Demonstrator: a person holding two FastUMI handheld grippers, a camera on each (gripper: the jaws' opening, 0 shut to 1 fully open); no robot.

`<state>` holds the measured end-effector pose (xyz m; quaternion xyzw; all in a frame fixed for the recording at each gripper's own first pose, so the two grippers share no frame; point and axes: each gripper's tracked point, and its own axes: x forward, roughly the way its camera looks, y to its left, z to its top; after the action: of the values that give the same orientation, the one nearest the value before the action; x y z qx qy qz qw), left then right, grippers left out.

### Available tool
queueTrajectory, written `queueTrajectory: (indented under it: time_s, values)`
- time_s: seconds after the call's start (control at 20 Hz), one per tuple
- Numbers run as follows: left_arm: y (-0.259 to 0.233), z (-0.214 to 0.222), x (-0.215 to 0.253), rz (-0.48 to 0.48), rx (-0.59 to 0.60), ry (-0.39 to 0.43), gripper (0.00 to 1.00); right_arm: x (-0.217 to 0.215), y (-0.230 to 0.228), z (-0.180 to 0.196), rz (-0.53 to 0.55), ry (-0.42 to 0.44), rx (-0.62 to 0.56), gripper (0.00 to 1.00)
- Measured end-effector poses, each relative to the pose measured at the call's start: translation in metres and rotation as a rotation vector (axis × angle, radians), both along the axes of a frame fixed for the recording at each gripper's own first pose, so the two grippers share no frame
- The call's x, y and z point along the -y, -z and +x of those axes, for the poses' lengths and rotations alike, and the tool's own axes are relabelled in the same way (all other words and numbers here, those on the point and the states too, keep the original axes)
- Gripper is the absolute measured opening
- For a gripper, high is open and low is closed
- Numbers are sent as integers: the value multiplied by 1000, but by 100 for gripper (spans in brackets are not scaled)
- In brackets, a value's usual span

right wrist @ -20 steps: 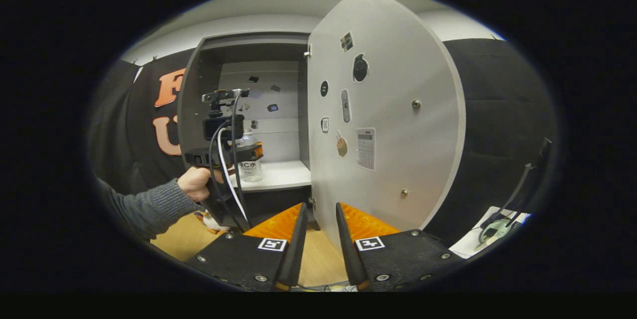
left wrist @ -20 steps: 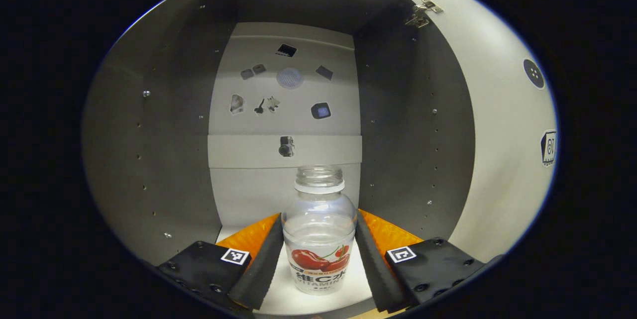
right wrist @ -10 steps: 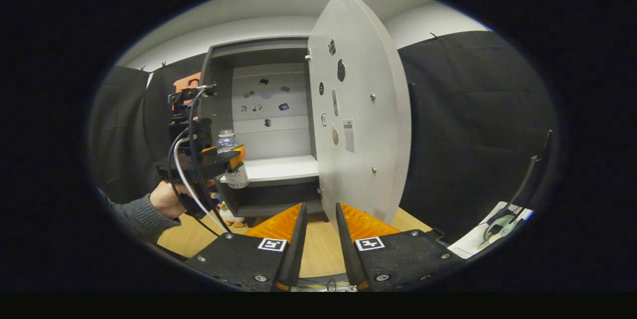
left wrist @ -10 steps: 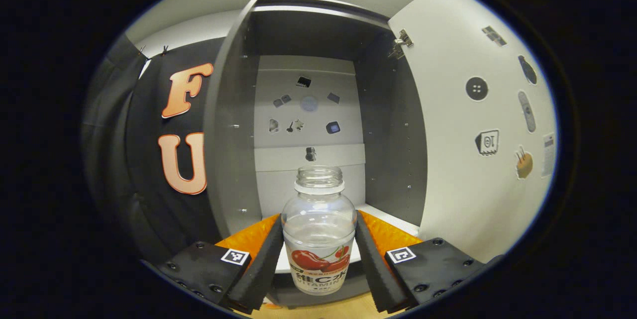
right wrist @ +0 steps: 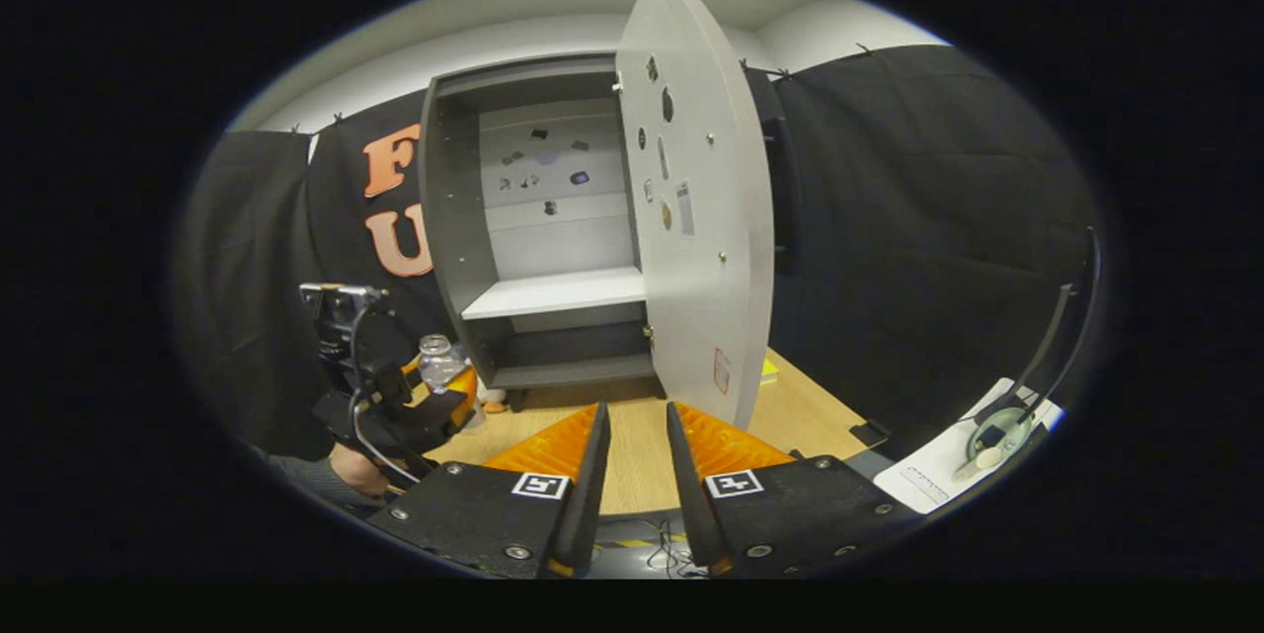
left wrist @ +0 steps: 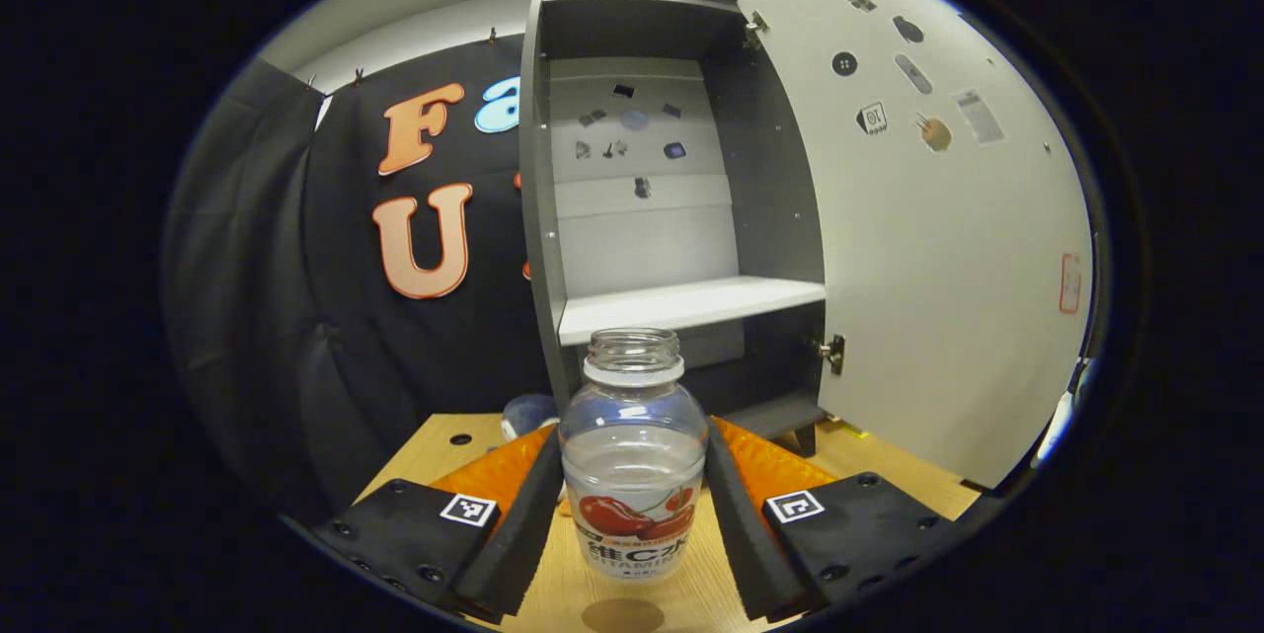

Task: Open the cabinet door with the right hand, grasp the bottle in the cabinet with the left hand and place it on the coaster, then close the cabinet door with the right hand.

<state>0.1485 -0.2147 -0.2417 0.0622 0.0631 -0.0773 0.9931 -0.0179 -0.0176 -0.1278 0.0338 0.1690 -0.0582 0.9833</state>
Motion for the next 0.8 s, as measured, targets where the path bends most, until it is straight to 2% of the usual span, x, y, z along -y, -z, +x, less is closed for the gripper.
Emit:
queueTrajectory:
  time_s: [0.05,0.1,0.3,0.5,0.8]
  values:
    - [18,-4,-6,-2,-19,-14,84,0,7,-1,-9,-5,-21,32]
    - [34,-6,-11,-11,-37,-28,84,0,15,-1,-16,-7,-45,36]
    - [83,-11,-27,-58,-98,-68,84,-7,50,-3,-34,-39,-137,36]
    - [110,-9,-39,-72,-119,-94,85,-14,75,2,2,-45,-200,36]
    - [137,-7,-47,-89,-148,-123,84,-23,94,0,-9,-73,-255,36]
